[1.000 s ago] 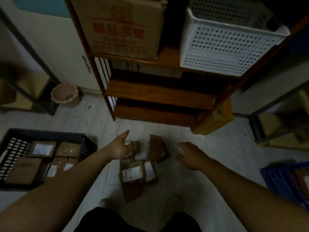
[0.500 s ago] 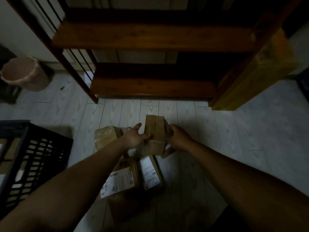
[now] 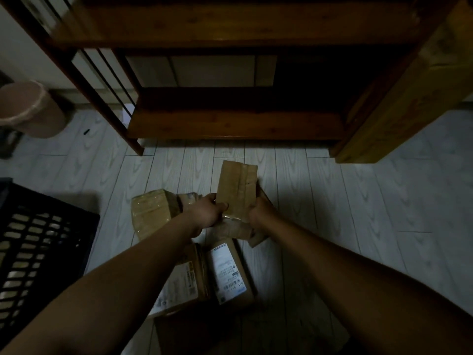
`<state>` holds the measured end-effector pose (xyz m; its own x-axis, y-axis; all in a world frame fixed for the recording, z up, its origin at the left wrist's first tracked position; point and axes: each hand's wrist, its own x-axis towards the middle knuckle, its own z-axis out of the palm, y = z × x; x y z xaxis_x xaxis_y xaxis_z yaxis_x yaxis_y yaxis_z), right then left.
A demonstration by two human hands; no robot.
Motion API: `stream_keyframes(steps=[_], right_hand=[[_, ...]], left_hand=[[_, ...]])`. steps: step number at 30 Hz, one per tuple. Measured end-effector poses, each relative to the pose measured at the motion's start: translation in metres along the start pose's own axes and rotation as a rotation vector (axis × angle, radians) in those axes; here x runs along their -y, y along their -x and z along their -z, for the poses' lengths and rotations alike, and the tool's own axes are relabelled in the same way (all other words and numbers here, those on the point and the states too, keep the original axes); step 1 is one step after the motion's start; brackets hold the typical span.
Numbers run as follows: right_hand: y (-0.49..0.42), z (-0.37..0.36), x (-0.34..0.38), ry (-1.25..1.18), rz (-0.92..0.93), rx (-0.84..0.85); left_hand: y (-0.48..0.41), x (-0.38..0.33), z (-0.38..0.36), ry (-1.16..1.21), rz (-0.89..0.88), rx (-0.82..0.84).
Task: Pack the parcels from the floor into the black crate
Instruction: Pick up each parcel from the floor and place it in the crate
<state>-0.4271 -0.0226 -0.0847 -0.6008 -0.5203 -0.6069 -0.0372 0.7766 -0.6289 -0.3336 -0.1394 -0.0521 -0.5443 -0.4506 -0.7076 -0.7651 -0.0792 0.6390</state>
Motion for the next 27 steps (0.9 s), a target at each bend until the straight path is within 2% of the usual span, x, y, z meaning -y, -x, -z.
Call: stream_keyframes(steps=[2, 11, 17, 24, 27], right_hand=[[0.031, 0.02, 0.028, -0.006, 0.061, -0.008], [0.233, 0.142, 0.209, -0.016, 0.059, 0.032], [0.375, 0.205, 0.328, -0.076, 0.136, -0.063], [0.487, 0.241, 0.399, -0.168, 0.309, -0.205], [0.522, 0.254, 0.411, -0.19, 0.381, -0.262]], left_hand=[[0.035, -0.018, 0.012, 0.05, -0.008, -0.009], [0.262, -0.165, 0.109, 0.129, -0.092, -0.008], [0.409, -0.245, 0.174, 0.157, -0.245, -0.108], [0.519, -0.298, 0.22, 0.151, -0.486, -0.211], [0.56, -0.314, 0.225, 0.204, -0.521, -0.275]])
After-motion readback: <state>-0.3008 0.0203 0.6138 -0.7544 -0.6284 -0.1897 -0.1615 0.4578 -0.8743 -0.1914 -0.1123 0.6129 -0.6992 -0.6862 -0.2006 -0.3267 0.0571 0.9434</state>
